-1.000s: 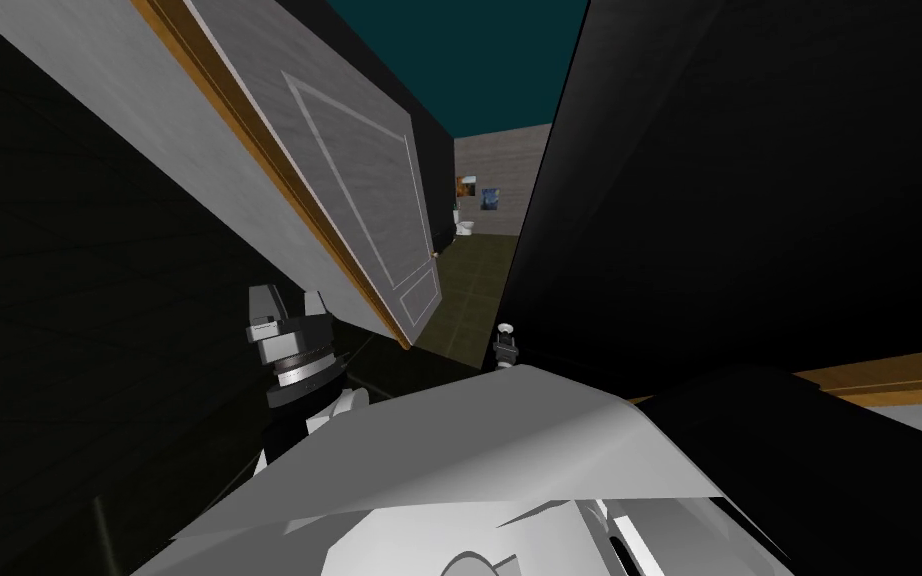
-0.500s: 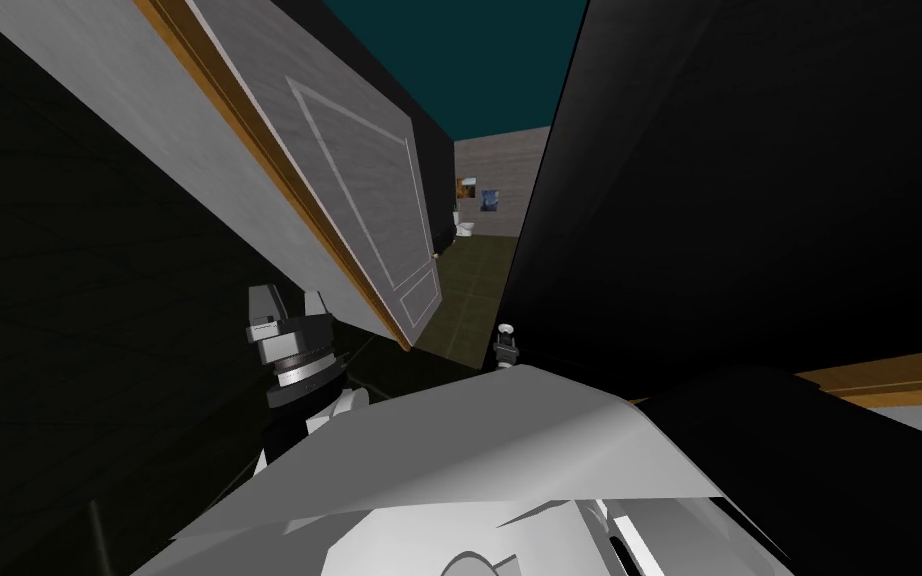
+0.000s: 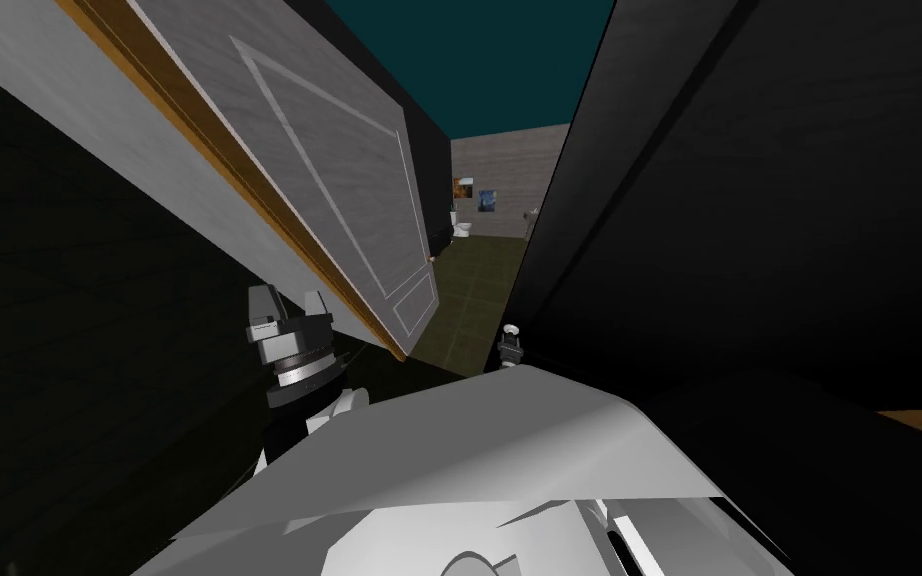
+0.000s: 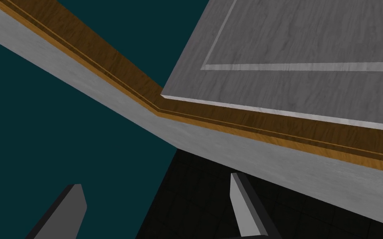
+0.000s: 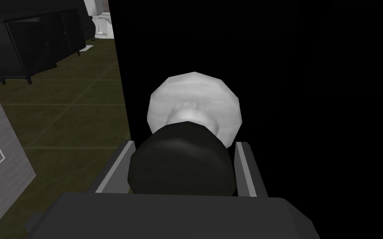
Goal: Push the door open
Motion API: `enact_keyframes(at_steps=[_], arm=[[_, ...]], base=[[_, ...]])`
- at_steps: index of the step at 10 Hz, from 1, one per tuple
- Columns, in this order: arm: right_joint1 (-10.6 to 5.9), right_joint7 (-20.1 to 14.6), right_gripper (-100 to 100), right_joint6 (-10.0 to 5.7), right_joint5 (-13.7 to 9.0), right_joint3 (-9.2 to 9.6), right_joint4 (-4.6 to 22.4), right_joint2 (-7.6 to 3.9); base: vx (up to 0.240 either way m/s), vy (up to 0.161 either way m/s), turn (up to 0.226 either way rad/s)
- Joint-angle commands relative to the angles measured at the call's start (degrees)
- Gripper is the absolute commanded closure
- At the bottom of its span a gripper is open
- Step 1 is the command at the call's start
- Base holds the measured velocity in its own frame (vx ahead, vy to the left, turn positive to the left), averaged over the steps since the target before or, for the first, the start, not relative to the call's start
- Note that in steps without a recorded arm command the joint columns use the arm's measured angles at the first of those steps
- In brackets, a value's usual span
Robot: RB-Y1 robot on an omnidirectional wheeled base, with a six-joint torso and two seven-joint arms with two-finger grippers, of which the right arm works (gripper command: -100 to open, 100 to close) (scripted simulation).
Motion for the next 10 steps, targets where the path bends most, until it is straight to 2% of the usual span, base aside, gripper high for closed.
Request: enact_keyframes(at_steps=[1, 5, 10], arm=[[0.13, 0.44, 100, -0.34, -0.81, -1.42, -0.75, -0.54], [0.05, 1.09, 100, -1.04, -2.75, -4.26, -0.73, -0.54], [-0.03, 1.77, 100, -1.77, -4.77, -7.19, -0.71, 0.06]], base=[[0.208, -0.057, -0.042], [0.186, -0.050, -0.057], [0.170, -0.049, -0.054]])
